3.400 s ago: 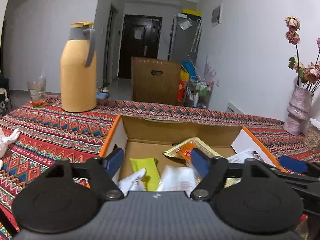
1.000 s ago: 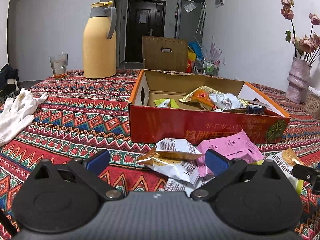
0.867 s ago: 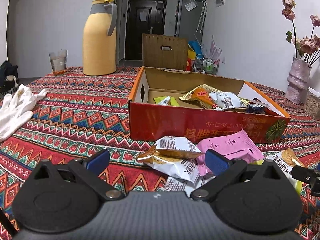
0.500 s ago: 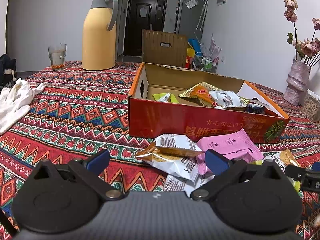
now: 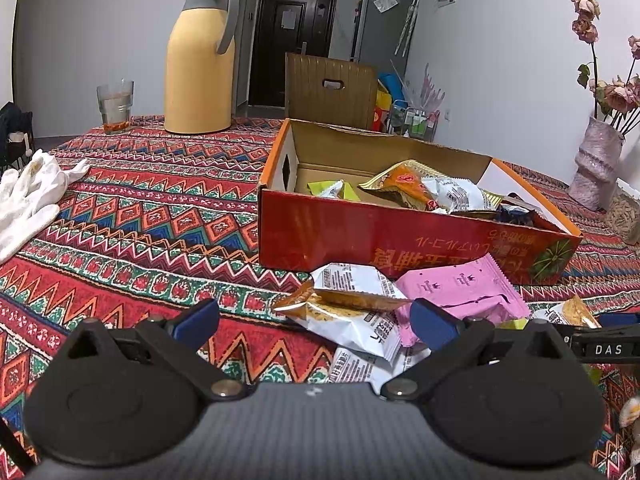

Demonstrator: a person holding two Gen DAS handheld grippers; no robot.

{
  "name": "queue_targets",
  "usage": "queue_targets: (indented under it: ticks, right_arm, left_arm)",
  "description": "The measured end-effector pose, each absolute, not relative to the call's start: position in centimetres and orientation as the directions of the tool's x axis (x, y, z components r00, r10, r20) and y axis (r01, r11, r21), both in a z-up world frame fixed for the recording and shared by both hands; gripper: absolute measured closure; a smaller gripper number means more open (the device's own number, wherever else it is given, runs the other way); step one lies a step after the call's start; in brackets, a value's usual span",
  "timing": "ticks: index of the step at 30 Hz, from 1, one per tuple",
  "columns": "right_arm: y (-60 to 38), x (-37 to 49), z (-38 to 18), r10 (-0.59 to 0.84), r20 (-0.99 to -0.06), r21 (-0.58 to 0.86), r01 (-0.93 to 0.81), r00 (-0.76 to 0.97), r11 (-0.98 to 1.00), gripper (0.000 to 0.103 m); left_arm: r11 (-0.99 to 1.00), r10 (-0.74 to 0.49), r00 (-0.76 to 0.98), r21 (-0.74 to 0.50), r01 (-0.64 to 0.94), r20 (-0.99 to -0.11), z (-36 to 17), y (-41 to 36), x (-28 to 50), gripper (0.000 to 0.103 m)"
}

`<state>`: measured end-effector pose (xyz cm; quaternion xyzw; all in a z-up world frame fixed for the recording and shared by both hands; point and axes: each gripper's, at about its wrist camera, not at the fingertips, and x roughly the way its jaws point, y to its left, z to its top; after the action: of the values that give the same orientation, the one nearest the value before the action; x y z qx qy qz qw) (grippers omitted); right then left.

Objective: Organize snacks
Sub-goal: 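Grasp the white cookie packet with the right gripper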

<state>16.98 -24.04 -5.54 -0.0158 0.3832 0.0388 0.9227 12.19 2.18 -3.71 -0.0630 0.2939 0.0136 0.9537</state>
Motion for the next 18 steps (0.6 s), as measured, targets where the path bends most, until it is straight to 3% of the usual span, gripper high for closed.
queue_targets:
  ticks: [2,4,6,11,18]
  right_arm:
    - [-24.3,17.0,-5.7,0.085,-0.703,0.022,-0.097,0.706,0.995,0.002]
    - [-24.4,16.8,-5.7,0.099,-0.691,0.026,-0.112,0.716,0.993,0.008]
    - [-24.2,16.4,-5.4,0.107,-0.677,0.027,-0.120,0.728,0.992,0.031]
    - [-24.0,15.7,-5.2,0.125,-0.658,0.035,-0.135,0.743,0.990,0.051]
    - [-24.1,14.2,-5.0,0.079,-0.592,0.024,-0.081,0.802,0.996,0.059]
  left_arm:
    - [0.992,-0.012,0.826,-0.112,-0.063,-0.564,-3.7,2.2,12.2,0.000]
    - [0.992,-0.011,0.825,-0.112,-0.063,-0.565,-3.8,2.2,12.3,0.000]
    - [0.992,-0.011,0.823,-0.112,-0.064,-0.568,-3.8,2.2,12.3,0.000]
    - [0.991,-0.009,0.823,-0.114,-0.068,-0.568,-3.8,2.2,12.2,0.000]
    - [0.991,-0.009,0.821,-0.114,-0.069,-0.571,-3.8,2.2,12.4,0.000]
